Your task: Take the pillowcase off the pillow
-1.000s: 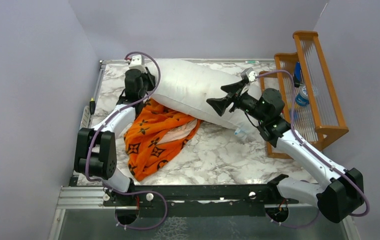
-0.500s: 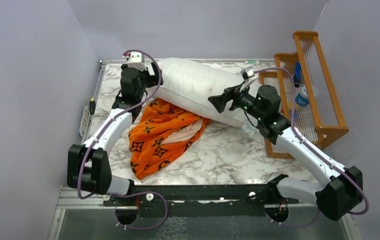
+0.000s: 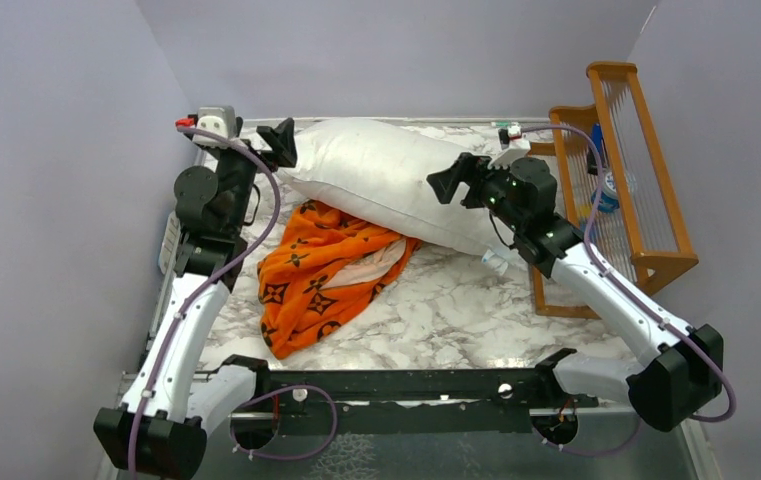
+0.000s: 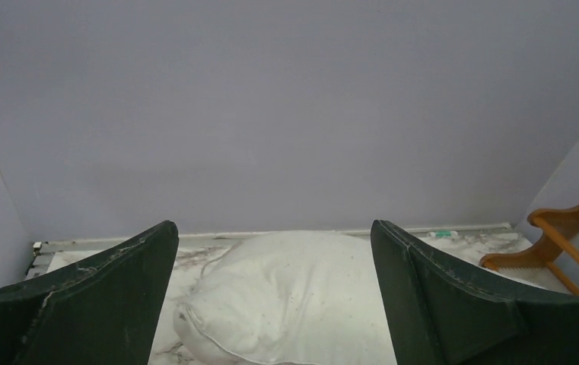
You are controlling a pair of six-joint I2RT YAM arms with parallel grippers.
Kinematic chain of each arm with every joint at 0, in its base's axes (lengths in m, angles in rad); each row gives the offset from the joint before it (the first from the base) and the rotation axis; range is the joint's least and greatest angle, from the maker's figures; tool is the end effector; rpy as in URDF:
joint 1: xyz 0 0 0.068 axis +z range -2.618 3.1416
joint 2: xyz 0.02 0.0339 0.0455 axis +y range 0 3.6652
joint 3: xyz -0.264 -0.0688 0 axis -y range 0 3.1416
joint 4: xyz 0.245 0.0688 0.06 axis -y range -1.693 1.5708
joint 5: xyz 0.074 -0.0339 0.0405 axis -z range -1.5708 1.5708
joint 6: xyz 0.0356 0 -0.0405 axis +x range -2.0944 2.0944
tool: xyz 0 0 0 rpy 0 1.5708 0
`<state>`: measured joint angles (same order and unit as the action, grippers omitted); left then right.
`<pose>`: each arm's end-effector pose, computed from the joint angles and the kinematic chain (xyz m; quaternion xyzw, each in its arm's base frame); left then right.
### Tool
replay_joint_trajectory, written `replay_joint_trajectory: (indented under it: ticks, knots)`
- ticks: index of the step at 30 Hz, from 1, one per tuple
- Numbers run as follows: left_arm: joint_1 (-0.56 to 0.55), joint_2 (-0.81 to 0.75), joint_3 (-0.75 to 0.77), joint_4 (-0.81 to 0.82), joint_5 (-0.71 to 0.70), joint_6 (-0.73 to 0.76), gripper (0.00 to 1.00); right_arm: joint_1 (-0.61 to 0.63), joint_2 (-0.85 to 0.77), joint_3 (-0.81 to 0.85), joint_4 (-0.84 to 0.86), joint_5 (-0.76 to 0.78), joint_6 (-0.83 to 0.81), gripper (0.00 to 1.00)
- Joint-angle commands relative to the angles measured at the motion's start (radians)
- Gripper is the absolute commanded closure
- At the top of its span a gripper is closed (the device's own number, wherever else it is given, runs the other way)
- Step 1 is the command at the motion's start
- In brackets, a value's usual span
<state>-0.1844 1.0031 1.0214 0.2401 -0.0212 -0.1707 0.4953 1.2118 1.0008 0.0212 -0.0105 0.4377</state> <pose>0.2241 -0.0410 0.4286 -0.0042 0.6101 -0.1336 0.7810 0.2523 0.1367 0.3473 -0.0255 0.7705 0.2901 0.5670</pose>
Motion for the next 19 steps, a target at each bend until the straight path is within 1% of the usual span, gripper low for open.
replay_joint_trajectory:
  ticks: [1,5,8,11,16,19]
  knots:
    - [0.002,-0.113,-0.077,-0.067,0.100,0.068,0.01,-0.004,-0.079,-0.080,0.081,0.018,0.051,0.00]
    - [0.002,-0.191,-0.137,-0.119,0.132,0.124,0.01,-0.003,-0.123,-0.144,0.138,0.017,0.047,0.00]
    - [0.002,-0.227,-0.184,-0.105,0.129,0.128,0.01,-0.003,-0.128,-0.155,0.148,0.018,0.049,0.00]
    - [0.002,-0.240,-0.210,-0.076,0.128,0.126,0.01,-0.003,-0.120,-0.157,0.154,0.017,0.038,0.00]
    - [0.003,-0.240,-0.219,-0.054,0.129,0.134,0.01,-0.004,-0.112,-0.161,0.180,-0.050,-0.038,0.00]
    - [0.006,-0.241,-0.221,-0.053,0.131,0.141,0.01,-0.004,-0.137,-0.216,0.270,-0.081,-0.089,0.00]
